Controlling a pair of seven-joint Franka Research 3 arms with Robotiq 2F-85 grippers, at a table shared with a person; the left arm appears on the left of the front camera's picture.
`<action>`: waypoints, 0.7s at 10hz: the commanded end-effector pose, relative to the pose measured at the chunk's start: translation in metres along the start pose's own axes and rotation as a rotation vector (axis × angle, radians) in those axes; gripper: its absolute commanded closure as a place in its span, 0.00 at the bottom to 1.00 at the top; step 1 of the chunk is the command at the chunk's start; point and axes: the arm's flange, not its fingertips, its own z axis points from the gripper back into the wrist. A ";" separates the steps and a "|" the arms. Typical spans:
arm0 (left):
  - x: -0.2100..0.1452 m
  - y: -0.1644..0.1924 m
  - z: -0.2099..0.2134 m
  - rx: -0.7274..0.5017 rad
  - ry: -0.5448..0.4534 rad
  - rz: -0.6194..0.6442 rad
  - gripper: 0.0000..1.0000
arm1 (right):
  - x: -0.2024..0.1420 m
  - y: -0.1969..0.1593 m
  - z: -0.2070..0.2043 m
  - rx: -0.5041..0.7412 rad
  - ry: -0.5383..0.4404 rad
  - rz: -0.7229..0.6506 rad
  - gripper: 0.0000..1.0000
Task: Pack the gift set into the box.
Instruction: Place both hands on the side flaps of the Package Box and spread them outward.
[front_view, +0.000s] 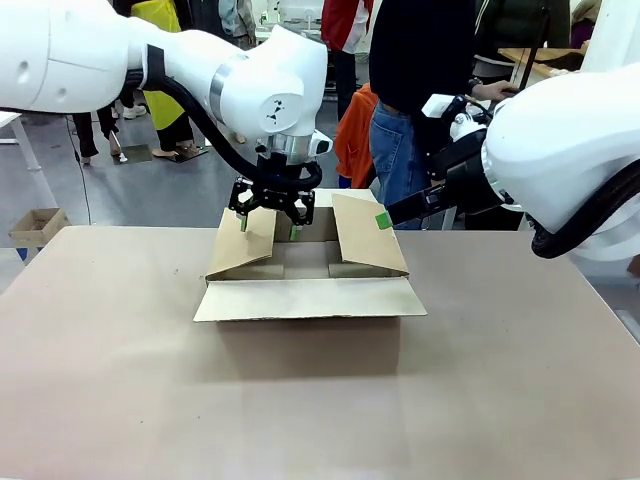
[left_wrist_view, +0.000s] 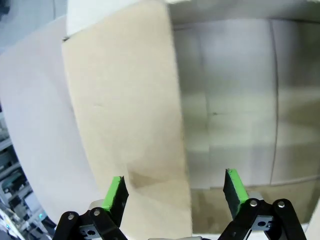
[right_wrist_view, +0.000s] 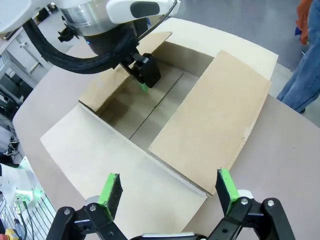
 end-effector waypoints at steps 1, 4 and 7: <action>-0.002 0.007 0.004 0.089 -0.070 0.063 0.00 | 0.003 0.001 0.003 -0.006 0.008 0.003 0.00; -0.006 0.010 -0.003 0.166 -0.041 0.039 0.00 | 0.003 0.001 0.003 -0.006 0.008 0.003 0.00; -0.014 0.032 0.010 0.189 -0.115 0.034 0.00 | 0.003 0.001 0.003 -0.006 0.008 0.003 0.00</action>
